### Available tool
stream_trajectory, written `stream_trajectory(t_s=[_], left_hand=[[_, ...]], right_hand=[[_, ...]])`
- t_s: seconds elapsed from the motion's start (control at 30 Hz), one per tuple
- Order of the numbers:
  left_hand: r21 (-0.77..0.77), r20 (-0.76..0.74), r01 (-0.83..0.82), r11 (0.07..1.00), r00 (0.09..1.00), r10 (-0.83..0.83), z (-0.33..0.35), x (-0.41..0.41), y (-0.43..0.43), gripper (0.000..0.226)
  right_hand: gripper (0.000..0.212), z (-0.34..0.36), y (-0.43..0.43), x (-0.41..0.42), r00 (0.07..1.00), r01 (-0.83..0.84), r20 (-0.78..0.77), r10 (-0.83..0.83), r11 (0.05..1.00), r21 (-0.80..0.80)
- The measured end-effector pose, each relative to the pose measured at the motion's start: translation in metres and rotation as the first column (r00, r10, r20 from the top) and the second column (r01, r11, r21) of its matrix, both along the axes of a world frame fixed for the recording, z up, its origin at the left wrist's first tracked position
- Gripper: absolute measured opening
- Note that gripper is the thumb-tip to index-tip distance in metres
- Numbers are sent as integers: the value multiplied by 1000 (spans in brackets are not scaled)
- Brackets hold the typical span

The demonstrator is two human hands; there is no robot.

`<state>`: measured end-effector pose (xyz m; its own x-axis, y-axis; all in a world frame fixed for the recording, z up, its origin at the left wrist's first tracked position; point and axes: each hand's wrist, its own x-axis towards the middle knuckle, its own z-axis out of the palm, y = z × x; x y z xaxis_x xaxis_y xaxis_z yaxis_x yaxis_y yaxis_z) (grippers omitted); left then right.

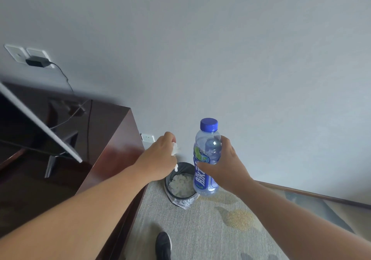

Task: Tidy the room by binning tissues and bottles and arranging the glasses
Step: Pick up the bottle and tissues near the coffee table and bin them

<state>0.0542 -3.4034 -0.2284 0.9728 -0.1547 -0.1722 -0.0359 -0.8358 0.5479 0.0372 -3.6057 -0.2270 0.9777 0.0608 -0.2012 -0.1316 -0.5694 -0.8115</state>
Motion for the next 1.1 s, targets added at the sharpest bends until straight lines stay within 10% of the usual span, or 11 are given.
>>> stream_trajectory(t_s=[1.1], left_hand=[[138, -352, -216, 967, 902, 252, -379, 148, -4, 32]], right_hand=[[74, -355, 18, 181, 962, -153, -250, 106, 972, -178]])
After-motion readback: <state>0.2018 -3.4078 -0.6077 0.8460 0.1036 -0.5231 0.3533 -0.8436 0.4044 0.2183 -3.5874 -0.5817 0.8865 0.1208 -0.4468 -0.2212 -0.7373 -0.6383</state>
